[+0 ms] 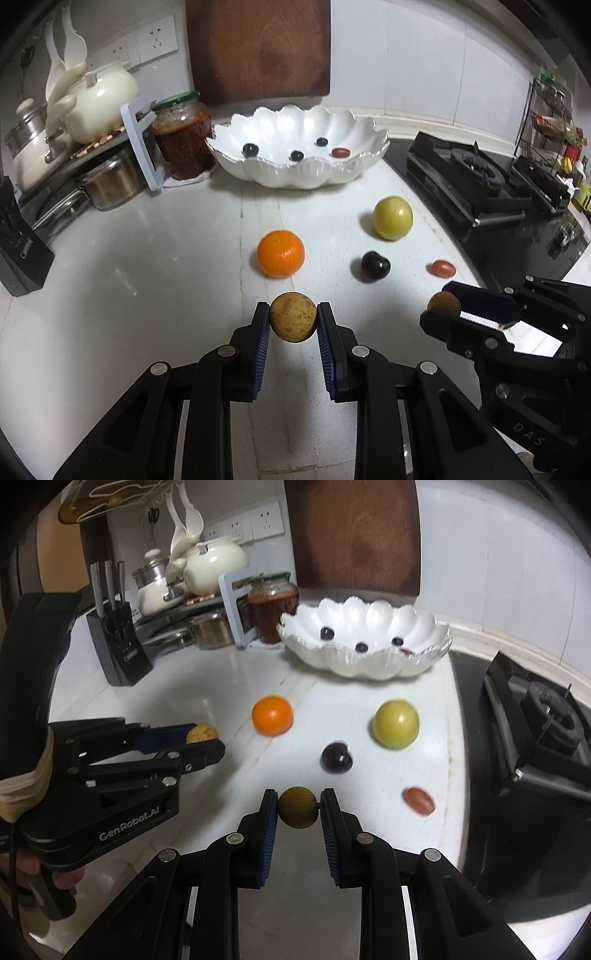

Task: Organize fruits
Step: 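Lift and carry both brown fruits in both grippers over the white bowl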

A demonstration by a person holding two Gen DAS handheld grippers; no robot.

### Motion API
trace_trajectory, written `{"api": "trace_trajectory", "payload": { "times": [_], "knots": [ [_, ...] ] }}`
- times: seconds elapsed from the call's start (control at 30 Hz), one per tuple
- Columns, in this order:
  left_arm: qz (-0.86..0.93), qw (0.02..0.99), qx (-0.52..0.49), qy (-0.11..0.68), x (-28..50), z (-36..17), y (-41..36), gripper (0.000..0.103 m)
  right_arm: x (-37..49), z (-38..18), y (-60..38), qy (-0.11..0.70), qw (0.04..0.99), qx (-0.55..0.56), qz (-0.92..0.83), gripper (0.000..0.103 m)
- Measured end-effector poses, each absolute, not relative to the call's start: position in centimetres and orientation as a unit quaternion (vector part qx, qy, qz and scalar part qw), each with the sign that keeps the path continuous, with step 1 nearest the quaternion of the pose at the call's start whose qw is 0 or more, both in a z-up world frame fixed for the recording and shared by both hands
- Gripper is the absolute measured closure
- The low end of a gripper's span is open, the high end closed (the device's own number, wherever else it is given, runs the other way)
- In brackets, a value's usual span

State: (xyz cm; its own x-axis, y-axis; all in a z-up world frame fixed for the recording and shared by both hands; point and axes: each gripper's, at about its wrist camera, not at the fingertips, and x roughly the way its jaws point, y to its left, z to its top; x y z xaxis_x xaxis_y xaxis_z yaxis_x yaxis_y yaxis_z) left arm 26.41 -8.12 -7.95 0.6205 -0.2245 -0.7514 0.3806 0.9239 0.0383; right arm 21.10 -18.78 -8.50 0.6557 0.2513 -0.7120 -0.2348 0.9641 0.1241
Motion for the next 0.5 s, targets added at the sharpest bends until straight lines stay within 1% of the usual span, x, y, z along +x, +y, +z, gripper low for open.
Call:
{"api": "trace_trajectory", "payload": {
  "times": [0.5],
  "knots": [
    [-0.148,0.921,0.053,0.357,26.4,-3.9,-8.3,0.077,22.4,-4.5,-20.4,0.328,0.936,0.003,0.126,0.078]
  ]
}}
